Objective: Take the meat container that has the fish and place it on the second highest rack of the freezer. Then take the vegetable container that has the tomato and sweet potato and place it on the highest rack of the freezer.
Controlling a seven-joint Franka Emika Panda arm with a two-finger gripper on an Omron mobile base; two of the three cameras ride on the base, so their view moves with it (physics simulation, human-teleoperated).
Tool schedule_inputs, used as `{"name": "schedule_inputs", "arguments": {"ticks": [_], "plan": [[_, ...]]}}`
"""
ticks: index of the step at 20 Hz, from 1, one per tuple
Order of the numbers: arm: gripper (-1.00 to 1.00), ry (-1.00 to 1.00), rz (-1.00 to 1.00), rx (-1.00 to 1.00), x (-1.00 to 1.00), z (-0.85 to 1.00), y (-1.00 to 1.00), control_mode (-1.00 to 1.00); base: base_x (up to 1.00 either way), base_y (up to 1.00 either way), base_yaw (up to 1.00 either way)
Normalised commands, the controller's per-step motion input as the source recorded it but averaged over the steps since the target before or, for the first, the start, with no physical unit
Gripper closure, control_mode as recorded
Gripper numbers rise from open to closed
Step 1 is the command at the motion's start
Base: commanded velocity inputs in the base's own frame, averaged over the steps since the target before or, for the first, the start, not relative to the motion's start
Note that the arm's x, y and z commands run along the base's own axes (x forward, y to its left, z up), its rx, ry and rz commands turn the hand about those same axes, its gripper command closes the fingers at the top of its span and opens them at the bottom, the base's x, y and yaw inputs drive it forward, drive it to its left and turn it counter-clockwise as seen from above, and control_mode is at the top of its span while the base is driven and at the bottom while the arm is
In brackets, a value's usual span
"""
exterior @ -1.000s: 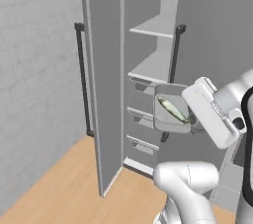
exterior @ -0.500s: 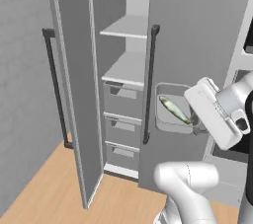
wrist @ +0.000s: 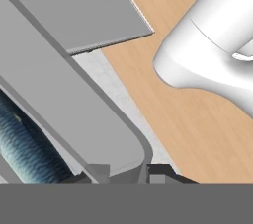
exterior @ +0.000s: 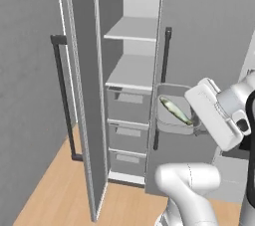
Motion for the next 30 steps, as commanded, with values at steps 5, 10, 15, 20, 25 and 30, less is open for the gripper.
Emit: {"name": "schedule_inputs", "arguments": {"ticks": [5, 10, 15, 20, 25, 30], "plan": [[1.0, 0.0, 0.0, 0.0, 0.0, 0.0, 0.0, 1.0, 0.0, 0.53, -0.12], [1.0, 0.0, 0.0, 0.0, 0.0, 0.0, 0.0, 1.0, 0.0, 0.2, -0.04], [1.0, 0.0, 0.0, 0.0, 0.0, 0.0, 0.0, 1.0, 0.21, 0.56, -0.07], [1.0, 0.0, 0.0, 0.0, 0.0, 0.0, 0.0, 1.0, 0.19, 0.39, -0.1], [1.0, 0.0, 0.0, 0.0, 0.0, 0.0, 0.0, 1.0, -0.32, -0.06, -0.03], [1.0, 0.0, 0.0, 0.0, 0.0, 0.0, 0.0, 1.0, -0.17, 0.0, -0.01]]}}
